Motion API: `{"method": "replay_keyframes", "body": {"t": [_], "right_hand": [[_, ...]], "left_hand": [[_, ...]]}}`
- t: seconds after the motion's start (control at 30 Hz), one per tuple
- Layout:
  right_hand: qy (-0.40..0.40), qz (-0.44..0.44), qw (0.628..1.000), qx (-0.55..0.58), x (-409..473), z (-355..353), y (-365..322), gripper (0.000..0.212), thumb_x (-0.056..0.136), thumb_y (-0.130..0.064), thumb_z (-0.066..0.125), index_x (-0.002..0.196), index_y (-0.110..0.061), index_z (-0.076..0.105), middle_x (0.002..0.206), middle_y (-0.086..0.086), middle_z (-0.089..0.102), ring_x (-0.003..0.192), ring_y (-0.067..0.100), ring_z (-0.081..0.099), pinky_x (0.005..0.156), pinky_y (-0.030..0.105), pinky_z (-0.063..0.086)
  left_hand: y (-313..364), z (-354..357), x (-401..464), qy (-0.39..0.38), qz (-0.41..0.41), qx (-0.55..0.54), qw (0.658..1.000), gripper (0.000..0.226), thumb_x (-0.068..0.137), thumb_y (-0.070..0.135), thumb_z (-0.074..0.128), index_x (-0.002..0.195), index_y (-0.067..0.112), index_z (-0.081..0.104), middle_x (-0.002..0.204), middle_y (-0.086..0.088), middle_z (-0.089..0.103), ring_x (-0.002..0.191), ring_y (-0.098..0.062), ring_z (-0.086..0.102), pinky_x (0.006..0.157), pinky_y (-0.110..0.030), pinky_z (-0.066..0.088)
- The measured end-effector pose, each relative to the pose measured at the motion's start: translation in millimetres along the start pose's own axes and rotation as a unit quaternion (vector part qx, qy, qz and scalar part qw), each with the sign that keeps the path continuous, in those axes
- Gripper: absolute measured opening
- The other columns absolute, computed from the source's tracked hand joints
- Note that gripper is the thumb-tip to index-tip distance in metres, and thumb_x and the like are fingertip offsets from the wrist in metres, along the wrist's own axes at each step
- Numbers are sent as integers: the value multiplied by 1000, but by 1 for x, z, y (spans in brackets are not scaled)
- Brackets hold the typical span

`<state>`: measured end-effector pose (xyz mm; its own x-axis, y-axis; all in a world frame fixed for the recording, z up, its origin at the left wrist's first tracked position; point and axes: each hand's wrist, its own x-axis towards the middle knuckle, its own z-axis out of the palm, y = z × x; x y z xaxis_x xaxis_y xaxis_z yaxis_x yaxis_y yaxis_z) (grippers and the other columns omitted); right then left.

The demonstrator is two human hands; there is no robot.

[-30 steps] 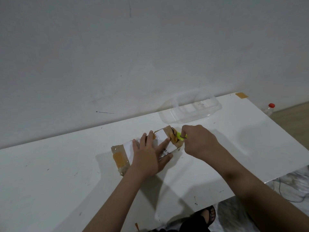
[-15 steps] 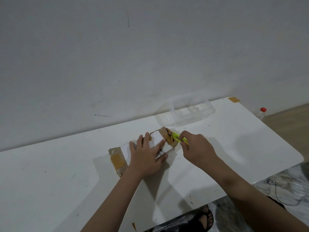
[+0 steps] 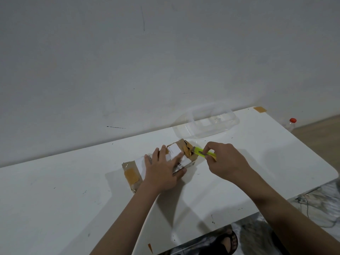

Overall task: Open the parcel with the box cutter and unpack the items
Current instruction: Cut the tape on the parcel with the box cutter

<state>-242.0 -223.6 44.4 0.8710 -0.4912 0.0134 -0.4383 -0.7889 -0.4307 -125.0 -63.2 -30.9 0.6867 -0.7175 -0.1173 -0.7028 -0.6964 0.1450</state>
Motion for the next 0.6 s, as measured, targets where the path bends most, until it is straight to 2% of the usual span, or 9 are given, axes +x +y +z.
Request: {"method": "replay_keyframes", "body": {"t": [0.1, 0.2, 0.33, 0.5, 0.6], "right_hand": [[-3, -1, 1000, -15, 3, 3, -3, 14, 88, -21, 53, 99, -24, 61, 59, -9, 41, 51, 8, 39, 45, 24, 25], [-1, -8, 999, -38, 9, 3, -7, 16, 89, -19, 51, 101, -23, 60, 63, -10, 40, 59, 16, 42, 45, 23, 23], [-8, -18, 998, -61, 14, 1, -10, 18, 88, -16, 50, 100, -21, 61, 74, -4, 48, 69, 20, 45, 45, 22, 24], [-36, -32, 997, -66, 24, -7, -15, 18, 87, -16, 53, 100, -23, 62, 80, -6, 48, 70, 15, 44, 47, 20, 24], [-57, -37, 996, -60, 25, -13, -15, 15, 86, -17, 55, 97, -25, 62, 71, -11, 42, 60, 7, 40, 47, 21, 25]], "left_hand": [[0, 1, -1, -3, 1, 2, 1000, 56, 89, 68, 23, 142, 54, 12, 158, -12, 1, 144, -36, 0, 110, -61, 2], [0, 0, 0, -6, 4, 9, 1000, 57, 88, 69, 20, 142, 54, 8, 158, -12, -1, 144, -35, -1, 111, -61, 2], [0, -1, 0, -15, 6, 3, 1000, 57, 89, 69, 19, 142, 54, 7, 158, -12, -3, 144, -35, -3, 111, -60, 0], [0, -1, -1, -9, 4, 0, 1000, 56, 89, 68, 20, 142, 55, 6, 158, -12, -2, 144, -35, -2, 111, -60, 1], [0, 1, -2, 1, 4, 4, 1000, 57, 89, 68, 21, 142, 55, 7, 159, -12, -1, 144, -35, -1, 111, -59, 2]]}}
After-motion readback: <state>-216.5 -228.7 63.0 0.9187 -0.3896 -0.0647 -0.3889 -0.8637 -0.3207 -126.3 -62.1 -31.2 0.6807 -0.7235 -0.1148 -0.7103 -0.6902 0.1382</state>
